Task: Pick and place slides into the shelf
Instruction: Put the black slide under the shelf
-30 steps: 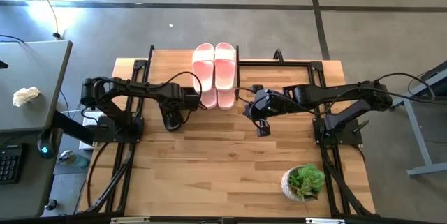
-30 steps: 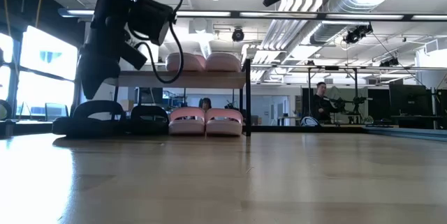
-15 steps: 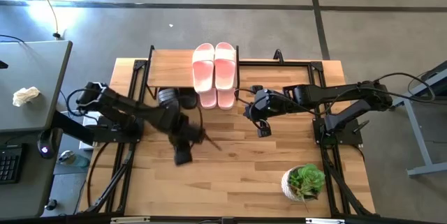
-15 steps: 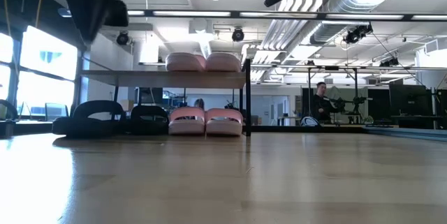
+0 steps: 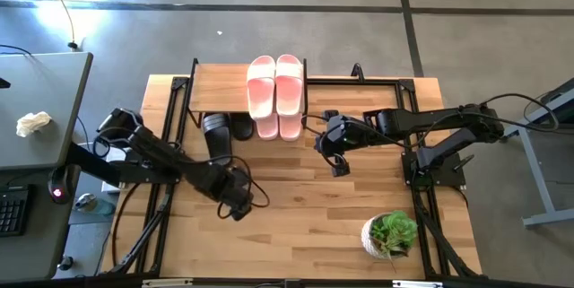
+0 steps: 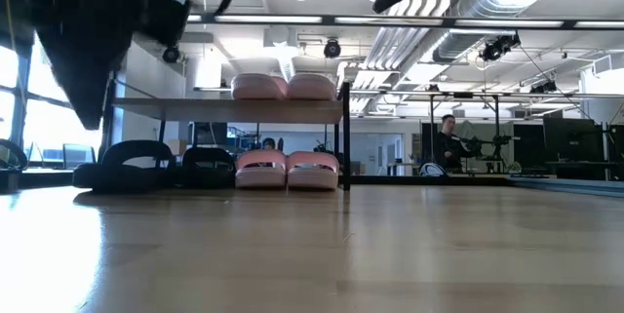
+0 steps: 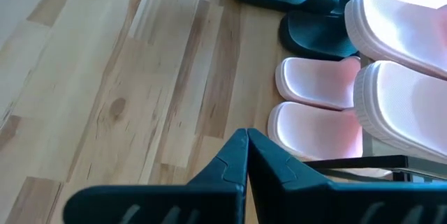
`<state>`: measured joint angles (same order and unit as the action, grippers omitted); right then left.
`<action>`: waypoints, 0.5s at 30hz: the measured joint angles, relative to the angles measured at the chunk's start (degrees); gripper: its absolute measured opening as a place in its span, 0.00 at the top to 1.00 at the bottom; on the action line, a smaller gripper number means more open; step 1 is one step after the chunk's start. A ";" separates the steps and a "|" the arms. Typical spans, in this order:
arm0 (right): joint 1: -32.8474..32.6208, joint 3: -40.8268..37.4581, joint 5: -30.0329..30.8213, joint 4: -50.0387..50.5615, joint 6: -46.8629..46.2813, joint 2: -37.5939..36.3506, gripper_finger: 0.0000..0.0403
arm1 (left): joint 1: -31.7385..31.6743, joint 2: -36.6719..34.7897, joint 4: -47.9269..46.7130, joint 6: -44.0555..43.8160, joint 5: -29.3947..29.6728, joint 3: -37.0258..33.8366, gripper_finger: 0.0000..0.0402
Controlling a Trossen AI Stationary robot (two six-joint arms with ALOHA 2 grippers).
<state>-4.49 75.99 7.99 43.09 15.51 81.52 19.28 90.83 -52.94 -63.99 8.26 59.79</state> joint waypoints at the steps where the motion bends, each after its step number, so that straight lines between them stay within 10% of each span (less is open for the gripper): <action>1: 0.00 0.00 0.04 0.00 0.00 0.00 1.00 | -0.15 0.00 0.51 -1.69 -0.57 -1.65 0.99; 15: 0.01 0.00 0.48 -0.31 0.03 0.00 1.00 | -0.67 0.02 2.26 -17.50 2.09 -13.52 1.00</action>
<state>-4.48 75.99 8.47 42.78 15.54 81.52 18.61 90.85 -50.68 -81.49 10.35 46.27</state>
